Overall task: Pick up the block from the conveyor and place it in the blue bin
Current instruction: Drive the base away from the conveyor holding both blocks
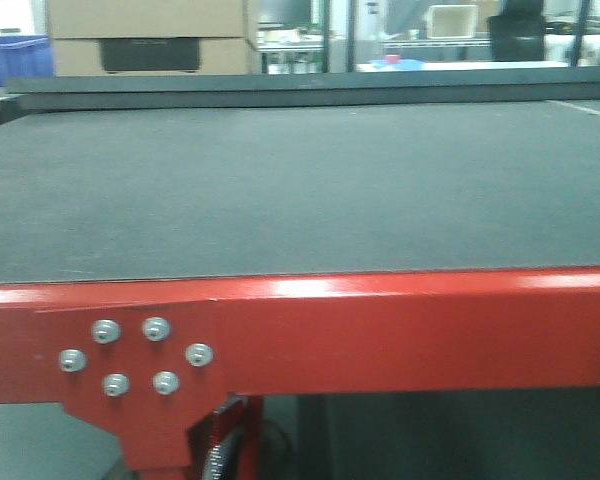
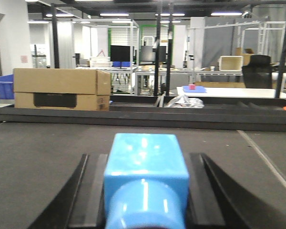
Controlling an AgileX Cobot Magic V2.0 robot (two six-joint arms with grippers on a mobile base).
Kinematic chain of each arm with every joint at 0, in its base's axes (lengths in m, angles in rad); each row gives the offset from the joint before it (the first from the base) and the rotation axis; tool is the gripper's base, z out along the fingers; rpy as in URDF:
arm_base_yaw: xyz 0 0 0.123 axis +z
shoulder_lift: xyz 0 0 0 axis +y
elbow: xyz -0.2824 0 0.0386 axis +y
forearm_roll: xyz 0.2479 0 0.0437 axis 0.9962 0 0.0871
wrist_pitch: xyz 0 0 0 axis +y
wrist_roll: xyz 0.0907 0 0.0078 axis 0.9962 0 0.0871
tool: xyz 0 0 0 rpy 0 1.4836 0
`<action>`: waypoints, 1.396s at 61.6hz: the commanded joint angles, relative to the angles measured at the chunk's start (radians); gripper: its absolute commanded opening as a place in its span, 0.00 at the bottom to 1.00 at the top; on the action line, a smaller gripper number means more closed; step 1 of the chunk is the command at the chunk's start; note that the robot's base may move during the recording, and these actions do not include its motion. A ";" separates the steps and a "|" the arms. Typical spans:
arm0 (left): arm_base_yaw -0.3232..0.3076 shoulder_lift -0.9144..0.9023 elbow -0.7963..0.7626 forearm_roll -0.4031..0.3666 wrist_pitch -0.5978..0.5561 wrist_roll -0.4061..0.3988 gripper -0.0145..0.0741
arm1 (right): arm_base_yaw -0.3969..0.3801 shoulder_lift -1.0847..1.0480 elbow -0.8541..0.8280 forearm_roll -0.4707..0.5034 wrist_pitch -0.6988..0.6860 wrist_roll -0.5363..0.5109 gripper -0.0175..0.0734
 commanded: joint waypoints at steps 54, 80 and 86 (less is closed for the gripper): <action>0.002 -0.004 -0.001 -0.006 -0.019 0.000 0.04 | 0.000 -0.006 -0.001 -0.011 -0.024 -0.008 0.01; 0.002 -0.004 -0.001 -0.006 -0.019 0.000 0.04 | 0.000 -0.006 -0.001 -0.011 -0.024 -0.008 0.01; 0.002 -0.004 -0.001 -0.006 -0.019 0.000 0.04 | 0.000 -0.006 -0.001 -0.011 -0.024 -0.008 0.01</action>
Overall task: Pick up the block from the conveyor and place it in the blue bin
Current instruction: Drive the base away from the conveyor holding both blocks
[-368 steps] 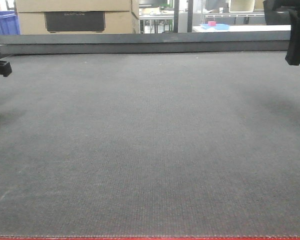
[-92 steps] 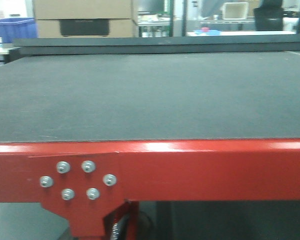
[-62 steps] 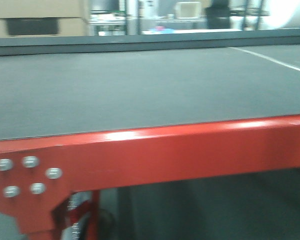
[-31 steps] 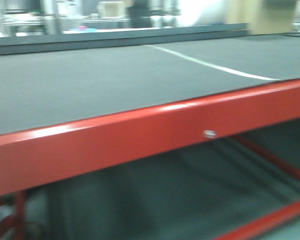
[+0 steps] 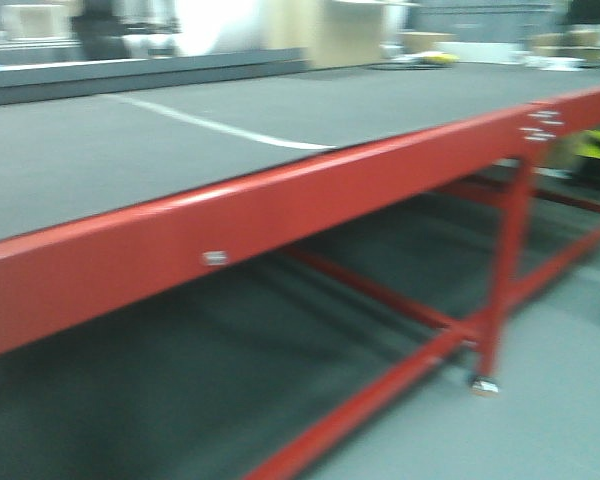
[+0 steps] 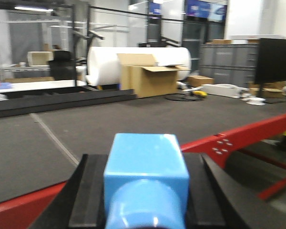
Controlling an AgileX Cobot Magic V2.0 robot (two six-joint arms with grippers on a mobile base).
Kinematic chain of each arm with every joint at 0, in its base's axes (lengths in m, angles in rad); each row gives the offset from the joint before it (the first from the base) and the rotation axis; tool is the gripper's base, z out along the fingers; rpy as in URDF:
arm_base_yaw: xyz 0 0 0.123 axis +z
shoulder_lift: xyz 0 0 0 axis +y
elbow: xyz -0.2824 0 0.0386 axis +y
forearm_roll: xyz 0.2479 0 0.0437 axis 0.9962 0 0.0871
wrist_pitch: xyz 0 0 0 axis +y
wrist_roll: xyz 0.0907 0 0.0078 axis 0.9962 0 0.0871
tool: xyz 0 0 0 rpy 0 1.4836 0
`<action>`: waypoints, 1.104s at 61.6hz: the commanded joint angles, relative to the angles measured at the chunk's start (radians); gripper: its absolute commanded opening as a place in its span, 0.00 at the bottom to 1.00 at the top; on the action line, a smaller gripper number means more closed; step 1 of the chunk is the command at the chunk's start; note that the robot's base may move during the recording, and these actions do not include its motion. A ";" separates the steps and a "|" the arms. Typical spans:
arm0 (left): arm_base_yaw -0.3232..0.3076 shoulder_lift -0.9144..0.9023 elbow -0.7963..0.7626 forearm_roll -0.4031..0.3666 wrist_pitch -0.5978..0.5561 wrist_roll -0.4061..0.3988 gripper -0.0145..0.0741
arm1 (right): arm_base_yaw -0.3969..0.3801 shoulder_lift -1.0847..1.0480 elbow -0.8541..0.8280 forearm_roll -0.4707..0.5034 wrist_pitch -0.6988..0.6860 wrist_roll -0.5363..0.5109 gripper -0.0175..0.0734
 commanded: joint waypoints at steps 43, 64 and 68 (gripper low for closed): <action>0.002 -0.004 -0.001 -0.006 -0.019 0.000 0.04 | 0.000 -0.006 -0.001 -0.011 -0.024 -0.008 0.01; 0.002 -0.004 -0.001 -0.006 -0.019 0.000 0.04 | 0.000 -0.006 -0.001 -0.011 -0.024 -0.008 0.01; 0.002 -0.004 -0.001 -0.006 -0.019 0.000 0.04 | 0.000 -0.006 -0.001 -0.011 -0.024 -0.008 0.01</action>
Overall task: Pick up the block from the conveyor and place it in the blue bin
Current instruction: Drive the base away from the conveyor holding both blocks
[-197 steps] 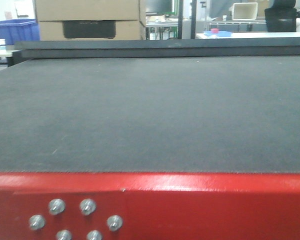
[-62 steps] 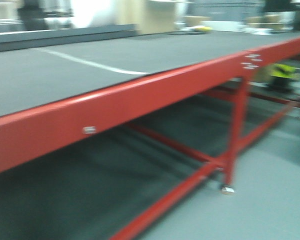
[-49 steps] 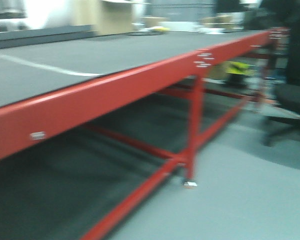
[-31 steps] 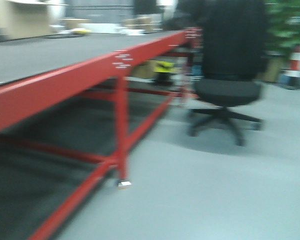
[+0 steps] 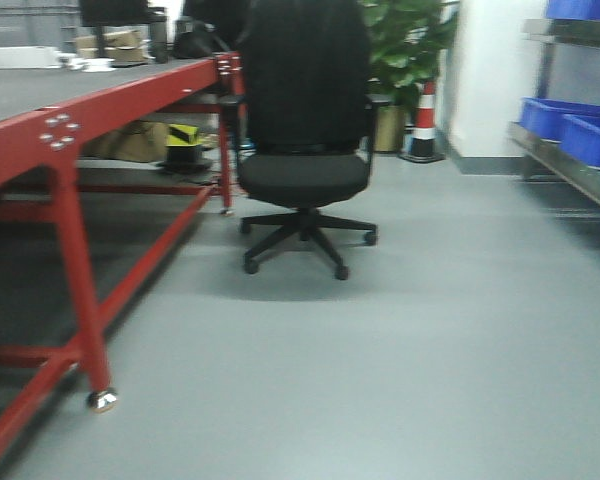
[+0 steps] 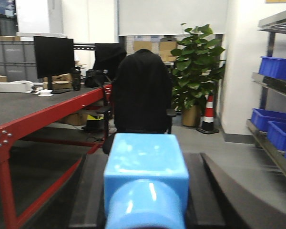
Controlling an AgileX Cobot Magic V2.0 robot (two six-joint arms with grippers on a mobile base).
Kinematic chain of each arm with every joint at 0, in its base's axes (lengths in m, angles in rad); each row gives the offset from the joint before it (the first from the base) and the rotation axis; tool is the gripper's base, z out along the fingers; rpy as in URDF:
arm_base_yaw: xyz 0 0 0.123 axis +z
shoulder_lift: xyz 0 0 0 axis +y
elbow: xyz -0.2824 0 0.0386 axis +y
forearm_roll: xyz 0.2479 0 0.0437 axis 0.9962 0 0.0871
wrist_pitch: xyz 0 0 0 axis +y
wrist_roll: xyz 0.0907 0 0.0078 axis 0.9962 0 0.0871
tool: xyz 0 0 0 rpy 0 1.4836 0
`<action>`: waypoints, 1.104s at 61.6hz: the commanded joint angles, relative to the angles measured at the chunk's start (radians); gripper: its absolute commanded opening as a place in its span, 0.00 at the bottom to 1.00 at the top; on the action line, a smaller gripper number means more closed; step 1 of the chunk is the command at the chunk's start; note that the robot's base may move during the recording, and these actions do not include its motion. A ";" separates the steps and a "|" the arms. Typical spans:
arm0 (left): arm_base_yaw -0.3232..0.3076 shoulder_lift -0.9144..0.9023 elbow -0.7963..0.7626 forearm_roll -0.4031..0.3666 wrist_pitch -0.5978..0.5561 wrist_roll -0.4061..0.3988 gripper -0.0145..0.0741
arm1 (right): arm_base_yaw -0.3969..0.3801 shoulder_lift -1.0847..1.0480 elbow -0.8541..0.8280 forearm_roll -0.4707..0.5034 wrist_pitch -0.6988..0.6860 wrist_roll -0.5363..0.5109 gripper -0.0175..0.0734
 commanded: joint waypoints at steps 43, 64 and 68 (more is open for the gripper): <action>0.002 -0.004 -0.001 -0.006 -0.019 0.000 0.04 | 0.000 -0.002 -0.001 -0.010 -0.022 -0.008 0.01; 0.002 -0.004 -0.001 -0.006 -0.019 0.000 0.04 | 0.000 -0.002 -0.001 -0.010 -0.022 -0.008 0.01; 0.002 -0.004 -0.001 -0.006 -0.019 0.000 0.04 | 0.000 -0.002 -0.001 -0.010 -0.022 -0.008 0.01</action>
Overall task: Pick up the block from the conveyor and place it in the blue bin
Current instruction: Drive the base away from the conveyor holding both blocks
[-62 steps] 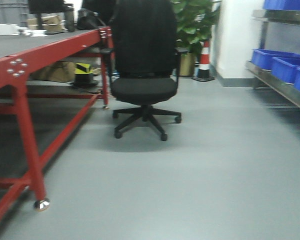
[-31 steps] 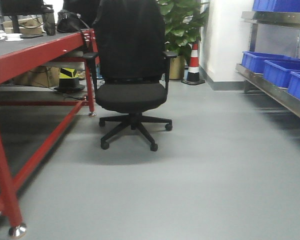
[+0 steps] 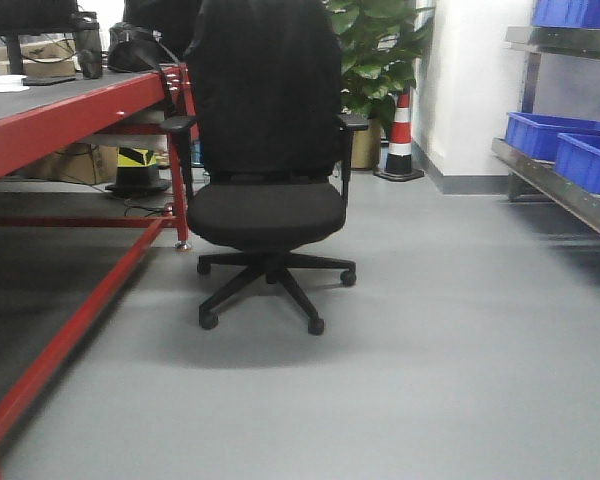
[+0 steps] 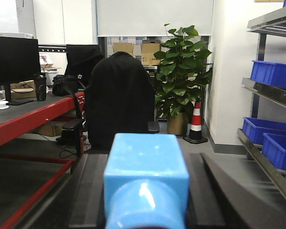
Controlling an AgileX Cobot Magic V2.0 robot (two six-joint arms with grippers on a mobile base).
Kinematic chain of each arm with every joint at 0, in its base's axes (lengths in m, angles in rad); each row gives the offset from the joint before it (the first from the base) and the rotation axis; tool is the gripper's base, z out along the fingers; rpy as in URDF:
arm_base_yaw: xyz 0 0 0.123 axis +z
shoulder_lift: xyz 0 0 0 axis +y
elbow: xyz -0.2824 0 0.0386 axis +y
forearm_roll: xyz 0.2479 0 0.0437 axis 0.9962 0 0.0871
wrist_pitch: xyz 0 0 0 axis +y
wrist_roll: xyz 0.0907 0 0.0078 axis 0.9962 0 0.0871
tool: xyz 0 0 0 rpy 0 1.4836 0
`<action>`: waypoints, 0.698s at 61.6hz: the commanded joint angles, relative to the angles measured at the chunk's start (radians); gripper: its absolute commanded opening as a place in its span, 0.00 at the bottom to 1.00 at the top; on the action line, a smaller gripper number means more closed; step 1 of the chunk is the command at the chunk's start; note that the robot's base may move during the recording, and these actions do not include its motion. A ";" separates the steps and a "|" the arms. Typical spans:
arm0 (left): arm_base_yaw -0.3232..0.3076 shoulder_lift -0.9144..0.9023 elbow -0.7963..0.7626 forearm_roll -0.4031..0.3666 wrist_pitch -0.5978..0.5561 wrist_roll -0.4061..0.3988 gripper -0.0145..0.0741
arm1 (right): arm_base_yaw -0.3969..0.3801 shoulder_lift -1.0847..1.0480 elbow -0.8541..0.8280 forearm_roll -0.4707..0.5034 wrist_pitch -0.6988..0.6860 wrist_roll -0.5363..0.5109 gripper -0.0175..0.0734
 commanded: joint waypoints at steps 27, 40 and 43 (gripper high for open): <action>0.002 -0.004 -0.001 -0.006 -0.019 0.000 0.04 | 0.000 -0.002 -0.001 -0.010 -0.022 -0.008 0.01; 0.002 -0.004 -0.001 -0.006 -0.019 0.000 0.04 | 0.000 -0.002 -0.001 -0.010 -0.022 -0.008 0.01; 0.002 -0.004 -0.001 -0.006 -0.019 0.000 0.04 | 0.000 -0.002 -0.001 -0.010 -0.022 -0.008 0.01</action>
